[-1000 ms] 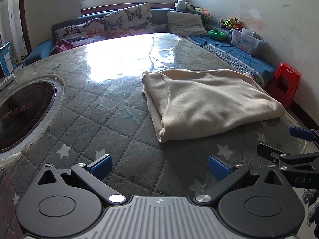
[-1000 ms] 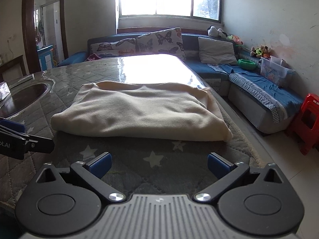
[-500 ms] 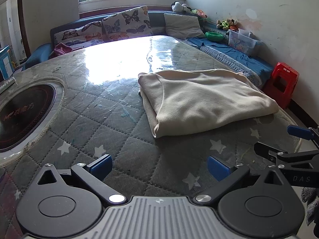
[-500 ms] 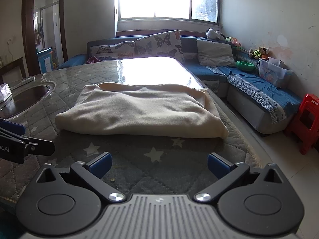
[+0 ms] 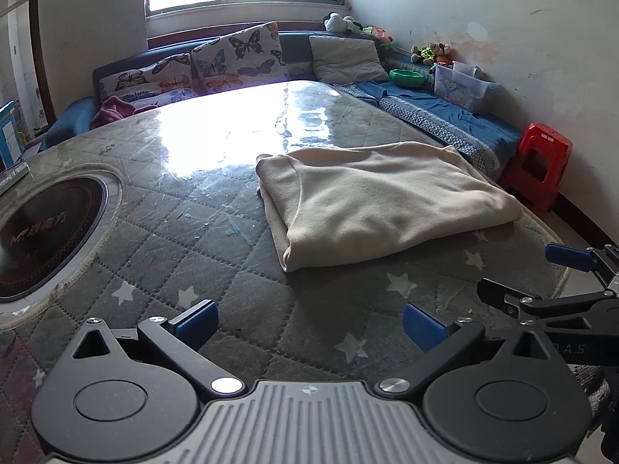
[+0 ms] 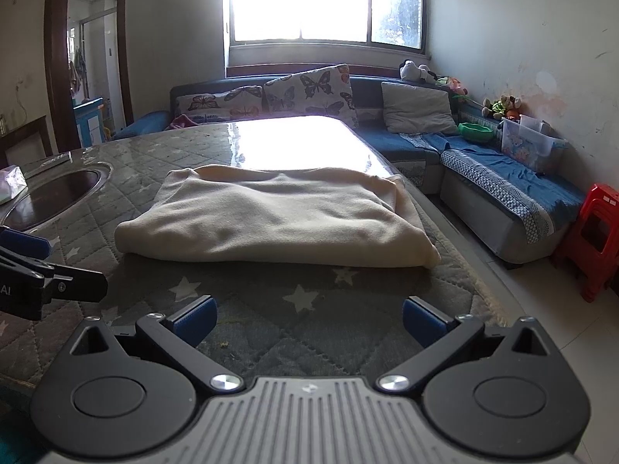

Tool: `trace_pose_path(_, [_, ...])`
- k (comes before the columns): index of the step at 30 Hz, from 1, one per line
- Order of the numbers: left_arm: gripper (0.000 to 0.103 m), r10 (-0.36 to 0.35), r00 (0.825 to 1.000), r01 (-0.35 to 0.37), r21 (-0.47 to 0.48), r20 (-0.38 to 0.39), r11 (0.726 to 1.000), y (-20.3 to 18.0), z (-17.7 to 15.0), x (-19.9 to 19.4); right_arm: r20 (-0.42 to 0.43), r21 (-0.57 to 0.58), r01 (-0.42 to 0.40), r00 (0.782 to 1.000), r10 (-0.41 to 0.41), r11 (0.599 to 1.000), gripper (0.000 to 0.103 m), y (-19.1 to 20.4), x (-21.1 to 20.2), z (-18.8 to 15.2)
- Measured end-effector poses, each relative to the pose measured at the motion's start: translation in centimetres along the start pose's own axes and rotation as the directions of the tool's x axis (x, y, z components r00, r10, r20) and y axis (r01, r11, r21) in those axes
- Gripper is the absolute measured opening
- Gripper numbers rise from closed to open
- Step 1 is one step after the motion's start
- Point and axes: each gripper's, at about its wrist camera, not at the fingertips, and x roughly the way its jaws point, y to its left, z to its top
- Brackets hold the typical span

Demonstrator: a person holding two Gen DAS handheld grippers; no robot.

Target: Fold clothes

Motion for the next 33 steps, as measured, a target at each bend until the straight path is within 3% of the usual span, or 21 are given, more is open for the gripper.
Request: trace_pose_path(33, [0.103,0.003,0.998,-0.005,0.027,0.064,1.000,-1.0,0.2,-2.8,0.011,-0.011,0.008,1.000,-0.008,1.000,0.103,0.4,-1.1,0.0])
